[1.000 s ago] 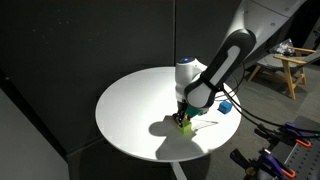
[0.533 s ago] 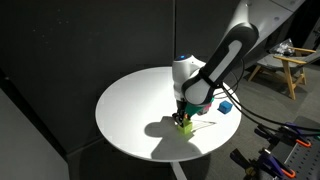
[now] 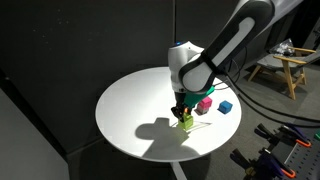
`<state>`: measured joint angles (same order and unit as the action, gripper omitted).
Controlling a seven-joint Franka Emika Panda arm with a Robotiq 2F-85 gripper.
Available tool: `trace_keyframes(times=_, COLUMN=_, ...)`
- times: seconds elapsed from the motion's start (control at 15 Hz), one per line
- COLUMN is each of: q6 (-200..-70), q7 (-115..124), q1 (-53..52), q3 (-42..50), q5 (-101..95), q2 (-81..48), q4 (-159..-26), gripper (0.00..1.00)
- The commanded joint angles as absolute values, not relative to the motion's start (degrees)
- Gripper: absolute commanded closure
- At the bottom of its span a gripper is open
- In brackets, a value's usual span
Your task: Put the pink block on the grey block and then put the yellow block on the pink bock
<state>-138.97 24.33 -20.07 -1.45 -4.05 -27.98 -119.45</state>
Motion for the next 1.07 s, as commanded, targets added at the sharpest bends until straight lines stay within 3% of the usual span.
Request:
trace_keyframes(times=0.0, q6=-134.62, q7=22.0, q1=-18.94, q3=-3.03, q5=-4.46, q2=-23.95, q4=-120.12, gripper=0.75)
trace_keyframes(times=1.0, q6=-137.0, q7=24.19, q1=-17.34, q3=-3.13, q5=-6.64, q2=-12.84, q4=-124.73, gripper=0.75)
